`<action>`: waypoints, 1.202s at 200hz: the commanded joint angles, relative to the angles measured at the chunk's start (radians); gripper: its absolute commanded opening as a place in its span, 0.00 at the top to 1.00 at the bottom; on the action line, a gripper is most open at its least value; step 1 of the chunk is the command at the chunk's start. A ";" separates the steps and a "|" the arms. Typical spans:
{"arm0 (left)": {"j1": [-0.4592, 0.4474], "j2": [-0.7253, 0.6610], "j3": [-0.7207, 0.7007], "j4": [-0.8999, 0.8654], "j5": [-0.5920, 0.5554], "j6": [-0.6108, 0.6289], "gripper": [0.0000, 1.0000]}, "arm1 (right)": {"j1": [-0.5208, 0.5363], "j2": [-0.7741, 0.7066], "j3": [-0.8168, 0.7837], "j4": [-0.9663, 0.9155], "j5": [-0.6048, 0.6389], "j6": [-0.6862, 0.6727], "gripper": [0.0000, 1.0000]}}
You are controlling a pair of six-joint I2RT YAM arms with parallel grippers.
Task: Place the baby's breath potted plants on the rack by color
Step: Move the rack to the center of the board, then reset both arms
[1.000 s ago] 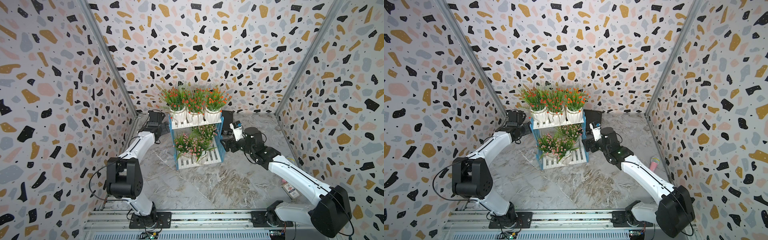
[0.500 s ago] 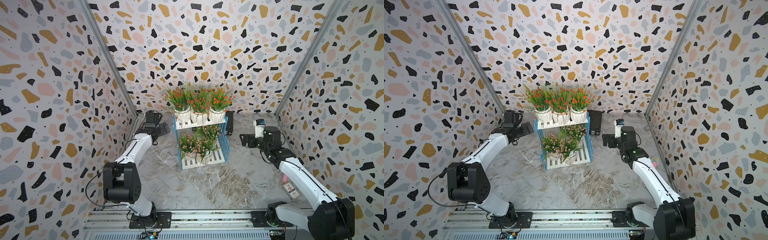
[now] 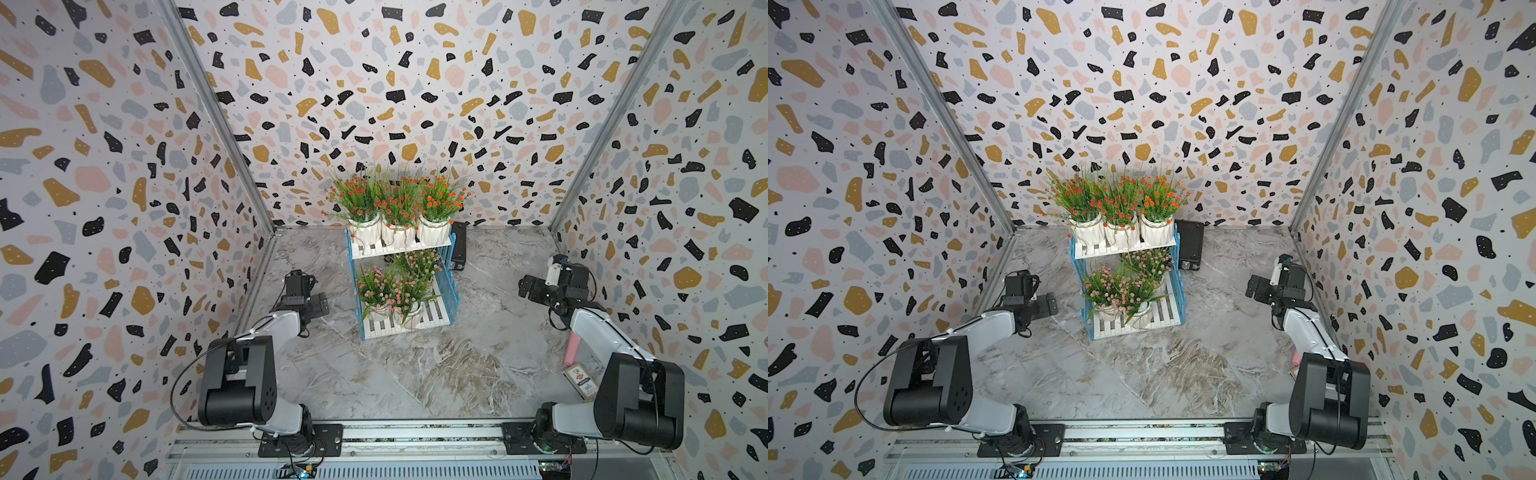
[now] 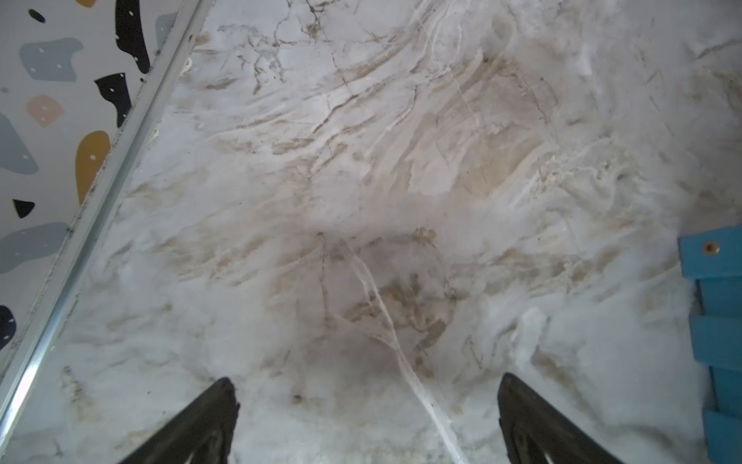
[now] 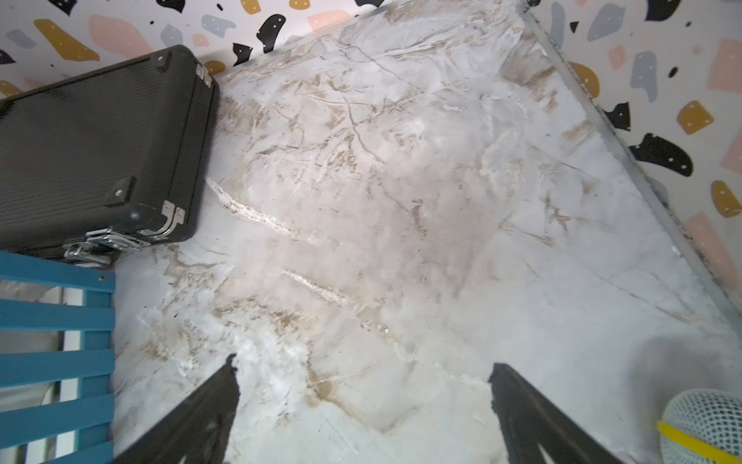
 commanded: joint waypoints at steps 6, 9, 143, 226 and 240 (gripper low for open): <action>-0.029 -0.014 -0.078 0.370 0.054 0.078 0.01 | -0.011 0.073 -0.037 0.128 0.033 -0.041 0.00; -0.033 -0.010 -0.092 0.394 0.065 0.085 0.01 | -0.012 0.083 -0.041 0.143 0.034 -0.044 0.00; -0.085 -0.069 -0.253 0.638 0.021 0.124 0.01 | 0.004 0.085 -0.538 1.072 -0.032 -0.092 0.00; -0.133 -0.021 -0.330 0.815 -0.072 0.148 0.01 | 0.061 0.144 -0.496 1.022 0.111 -0.109 0.00; -0.130 -0.018 -0.333 0.829 -0.070 0.148 0.01 | 0.108 0.156 -0.431 0.913 0.162 -0.150 0.00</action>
